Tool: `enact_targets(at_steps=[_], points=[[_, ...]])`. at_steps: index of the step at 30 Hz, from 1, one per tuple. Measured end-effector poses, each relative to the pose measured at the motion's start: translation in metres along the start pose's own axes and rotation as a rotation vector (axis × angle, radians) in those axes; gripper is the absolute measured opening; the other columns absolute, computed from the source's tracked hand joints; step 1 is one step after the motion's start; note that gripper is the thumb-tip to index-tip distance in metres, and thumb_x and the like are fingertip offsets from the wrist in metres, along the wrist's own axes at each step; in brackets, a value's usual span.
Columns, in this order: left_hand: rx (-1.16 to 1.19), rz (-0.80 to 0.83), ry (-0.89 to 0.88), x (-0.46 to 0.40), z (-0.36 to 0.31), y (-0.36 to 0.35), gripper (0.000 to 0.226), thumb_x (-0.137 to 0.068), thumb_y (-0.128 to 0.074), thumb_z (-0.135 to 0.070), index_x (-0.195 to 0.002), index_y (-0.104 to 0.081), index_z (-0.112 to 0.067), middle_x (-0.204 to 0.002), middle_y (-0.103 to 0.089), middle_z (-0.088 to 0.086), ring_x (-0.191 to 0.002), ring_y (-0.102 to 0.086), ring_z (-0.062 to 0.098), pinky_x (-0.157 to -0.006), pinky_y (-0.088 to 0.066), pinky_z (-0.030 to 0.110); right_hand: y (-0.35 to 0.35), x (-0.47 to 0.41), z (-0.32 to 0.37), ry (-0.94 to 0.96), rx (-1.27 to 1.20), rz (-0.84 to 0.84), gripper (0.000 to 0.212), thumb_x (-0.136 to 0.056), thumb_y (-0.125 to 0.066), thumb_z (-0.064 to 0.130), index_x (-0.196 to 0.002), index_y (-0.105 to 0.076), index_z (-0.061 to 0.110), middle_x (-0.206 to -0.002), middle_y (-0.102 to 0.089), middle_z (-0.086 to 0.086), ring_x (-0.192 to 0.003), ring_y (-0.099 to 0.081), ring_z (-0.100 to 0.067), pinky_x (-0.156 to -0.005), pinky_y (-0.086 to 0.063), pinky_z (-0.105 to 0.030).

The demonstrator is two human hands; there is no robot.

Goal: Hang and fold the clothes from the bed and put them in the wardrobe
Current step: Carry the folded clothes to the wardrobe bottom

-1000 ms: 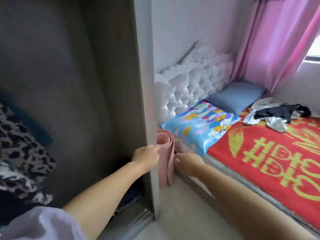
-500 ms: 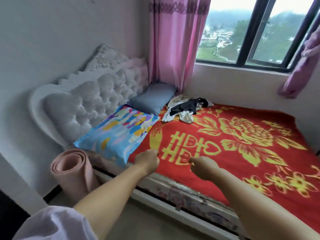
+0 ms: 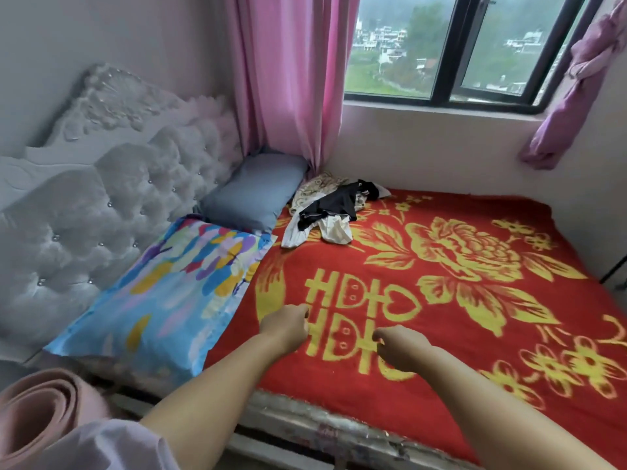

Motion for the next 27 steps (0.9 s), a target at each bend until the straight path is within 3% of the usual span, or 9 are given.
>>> enact_targets(at_steps=[7,10,14,18,21,24,27], points=[[-0.033,0.107,-0.029,-0.115,0.004,-0.014,0.030,-0.096,-0.038,-0.020,-0.120,-0.054,-0.014,-0.112,-0.063,0.007,-0.093,-0.060,0.029,-0.066,-0.042,0.032,-0.017,-0.088,-0.036,-0.076,-0.146,0.098,0.039,-0.100,-0.036,0.024,-0.137,-0.046,0.022,-0.123,-0.061,-0.002,-0.099,-0.062,-0.021,-0.073,-0.053,-0.033],[-0.012,0.145,-0.054,-0.162,-0.004,-0.035,0.032,-0.095,-0.038,-0.018,-0.123,-0.053,-0.014,-0.109,-0.065,0.006,-0.083,-0.059,0.025,-0.058,-0.042,0.031,-0.026,-0.130,-0.059,-0.084,-0.171,0.138,0.039,-0.099,-0.035,0.023,-0.136,-0.047,0.021,-0.123,-0.061,-0.004,-0.100,-0.061,-0.022,-0.068,-0.047,-0.029],[0.039,0.191,-0.020,-0.220,-0.008,-0.067,0.034,-0.096,-0.037,-0.018,-0.126,-0.052,-0.017,-0.094,-0.065,0.002,-0.069,-0.056,0.021,-0.049,-0.033,0.029,-0.032,-0.202,-0.087,-0.073,-0.191,0.158,0.039,-0.099,-0.034,0.024,-0.134,-0.050,0.021,-0.127,-0.058,-0.005,-0.106,-0.060,-0.024,-0.074,-0.049,-0.031],[0.077,0.256,0.039,-0.277,0.003,-0.111,0.038,-0.095,-0.037,-0.018,-0.133,-0.045,-0.018,-0.082,-0.060,-0.003,-0.057,-0.047,0.014,-0.045,-0.031,0.028,-0.050,-0.282,-0.109,-0.055,-0.212,0.168,0.038,-0.099,-0.032,0.020,-0.131,-0.051,0.018,-0.119,-0.062,-0.005,-0.095,-0.062,-0.023,-0.068,-0.053,-0.032],[0.095,0.295,0.045,-0.317,0.016,-0.149,0.040,-0.096,-0.037,-0.019,-0.136,-0.042,-0.016,-0.103,-0.061,0.001,-0.067,-0.054,0.019,-0.049,-0.036,0.030,-0.067,-0.340,-0.120,-0.058,-0.213,0.168,0.034,-0.100,-0.032,0.019,-0.127,-0.053,0.013,-0.116,-0.061,-0.006,-0.091,-0.060,-0.022,-0.067,-0.053,-0.034],[0.094,0.309,0.014,-0.365,0.031,-0.188,0.040,-0.097,-0.037,-0.019,-0.136,-0.043,-0.016,-0.120,-0.056,0.003,-0.089,-0.060,0.023,-0.064,-0.046,0.034,-0.085,-0.407,-0.128,-0.090,-0.248,0.107,0.034,-0.099,-0.036,0.021,-0.128,-0.053,0.014,-0.122,-0.055,-0.009,-0.103,-0.057,-0.027,-0.078,-0.054,-0.039],[0.068,0.286,-0.041,-0.421,0.048,-0.224,0.042,-0.095,-0.041,-0.017,-0.138,-0.042,-0.017,-0.126,-0.051,0.005,-0.110,-0.051,0.024,-0.079,-0.049,0.039,-0.110,-0.476,-0.129,-0.135,-0.260,0.030,0.038,-0.097,-0.042,0.024,-0.133,-0.049,0.015,-0.133,-0.047,-0.010,-0.119,-0.048,-0.031,-0.090,-0.047,-0.043]])
Point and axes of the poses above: each hand's wrist, its own x-axis away from the middle knuckle, its own y-axis out of the back of the hand, z = x × y, the point moved 1 cm from there along -x, towards the middle knuckle
